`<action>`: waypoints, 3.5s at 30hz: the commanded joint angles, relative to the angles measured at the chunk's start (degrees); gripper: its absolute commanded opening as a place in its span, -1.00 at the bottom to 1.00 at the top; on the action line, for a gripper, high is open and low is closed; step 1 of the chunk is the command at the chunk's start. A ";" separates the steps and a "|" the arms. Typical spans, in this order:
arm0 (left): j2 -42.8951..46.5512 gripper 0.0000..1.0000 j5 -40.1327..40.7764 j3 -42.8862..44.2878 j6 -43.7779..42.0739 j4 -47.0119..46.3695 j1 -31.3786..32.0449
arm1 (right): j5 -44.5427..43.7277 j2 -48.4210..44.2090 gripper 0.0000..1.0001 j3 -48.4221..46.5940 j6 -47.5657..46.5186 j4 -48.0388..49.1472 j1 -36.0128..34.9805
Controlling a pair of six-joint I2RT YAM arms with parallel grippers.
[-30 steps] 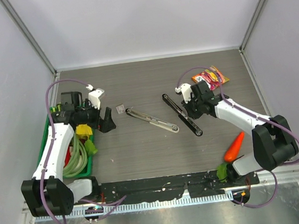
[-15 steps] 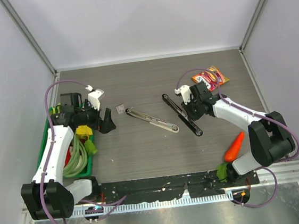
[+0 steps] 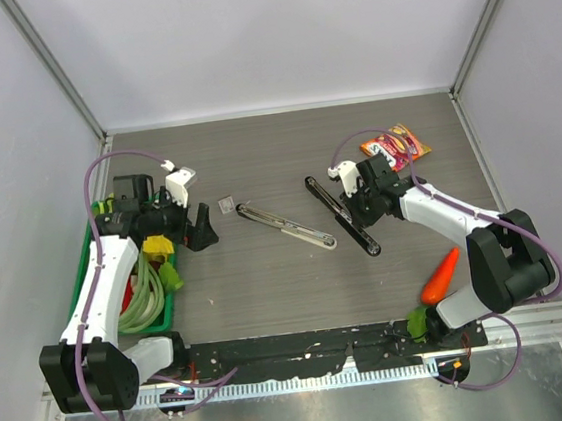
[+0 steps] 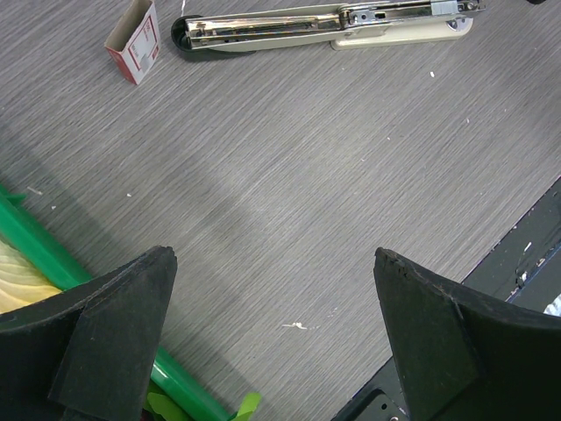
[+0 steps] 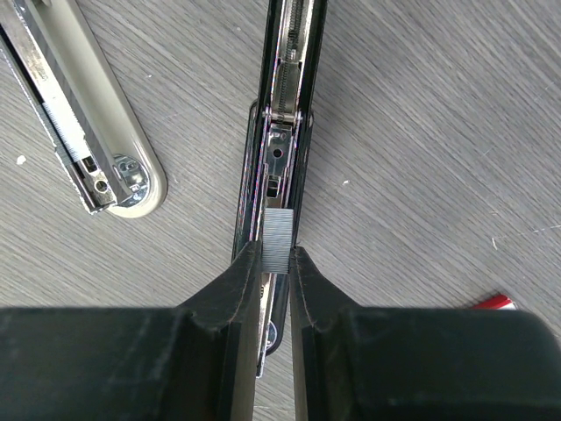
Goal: Load the staples into the stapler
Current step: Install the staple into the stapler.
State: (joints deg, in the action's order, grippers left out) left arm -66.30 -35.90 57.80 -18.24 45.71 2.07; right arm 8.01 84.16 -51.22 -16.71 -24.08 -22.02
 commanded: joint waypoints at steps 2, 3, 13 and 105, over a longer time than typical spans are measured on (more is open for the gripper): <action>0.91 1.00 -1.45 0.03 -0.04 -1.33 -0.40 | 1.13 -1.45 -0.88 -1.16 0.10 0.26 -0.13; 0.91 1.00 -1.45 0.03 -0.04 -1.24 -0.40 | 1.04 -1.80 -0.89 -1.07 0.10 0.34 -0.21; 1.09 1.00 -1.63 0.03 -0.04 -1.15 -0.40 | 0.87 -0.49 -0.90 -1.16 -0.43 -0.80 -0.65; 1.26 1.00 -2.86 -0.85 -0.31 -1.59 -1.27 | 1.75 -1.54 -0.98 -0.90 -2.19 -0.97 -1.18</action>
State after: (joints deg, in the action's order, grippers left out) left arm -66.24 -37.34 56.95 -18.41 45.67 1.34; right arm 8.88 83.92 -51.22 -18.33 -25.52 -22.94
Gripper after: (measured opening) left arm 0.996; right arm 0.209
